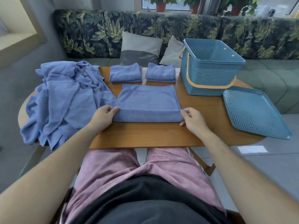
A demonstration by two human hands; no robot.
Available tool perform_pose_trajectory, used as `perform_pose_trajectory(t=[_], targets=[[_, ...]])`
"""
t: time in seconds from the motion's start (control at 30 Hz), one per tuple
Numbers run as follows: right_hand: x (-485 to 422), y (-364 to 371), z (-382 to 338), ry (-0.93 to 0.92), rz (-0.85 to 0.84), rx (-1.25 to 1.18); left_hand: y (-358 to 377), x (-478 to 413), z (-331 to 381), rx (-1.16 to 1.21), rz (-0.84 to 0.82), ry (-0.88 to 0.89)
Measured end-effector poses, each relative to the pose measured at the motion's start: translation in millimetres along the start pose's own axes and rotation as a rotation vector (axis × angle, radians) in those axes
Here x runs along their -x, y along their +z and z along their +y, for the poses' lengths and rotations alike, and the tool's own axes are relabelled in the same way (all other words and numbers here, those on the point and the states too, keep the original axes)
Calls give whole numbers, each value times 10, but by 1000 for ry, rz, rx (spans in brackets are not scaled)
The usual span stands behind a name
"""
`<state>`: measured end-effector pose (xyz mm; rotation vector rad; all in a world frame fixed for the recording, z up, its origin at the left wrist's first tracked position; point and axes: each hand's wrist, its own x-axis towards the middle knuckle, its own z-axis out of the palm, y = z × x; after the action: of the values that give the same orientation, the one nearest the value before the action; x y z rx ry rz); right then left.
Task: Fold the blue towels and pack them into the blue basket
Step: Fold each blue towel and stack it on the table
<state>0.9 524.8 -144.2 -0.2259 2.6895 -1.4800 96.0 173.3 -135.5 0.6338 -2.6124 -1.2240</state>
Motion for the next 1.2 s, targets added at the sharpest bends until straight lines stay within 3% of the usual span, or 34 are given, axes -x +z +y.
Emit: perform_pose_trajectory(t=[0.13,0.23,0.33,0.43,0.53,0.67,0.8,1.0,1.2], targets=[[9,-88,-74,47,-13,-86,-51,1,57,82,-69,-78],[6,-39,-91,-85,16,247,20,-22,139,6,-149,-42],[38,261,-202,-255,65,578,236,-51,289,-261,-118,245],[39,645,-358,-301,-70,741,606,-66,370,-471,-172,440],[28,836,-401,-207,-242,859,854,1,360,-602,-270,367],[286,719,-412,-161,-314,874,808,202,290,-631,-261,361],[660,667,-425,-172,-269,870,798,598,195,-616,-237,391],[235,936,-615,-317,-247,802,838,143,373,-567,-146,371],[164,1006,-431,-274,-295,770,817,188,247,-586,-178,333]])
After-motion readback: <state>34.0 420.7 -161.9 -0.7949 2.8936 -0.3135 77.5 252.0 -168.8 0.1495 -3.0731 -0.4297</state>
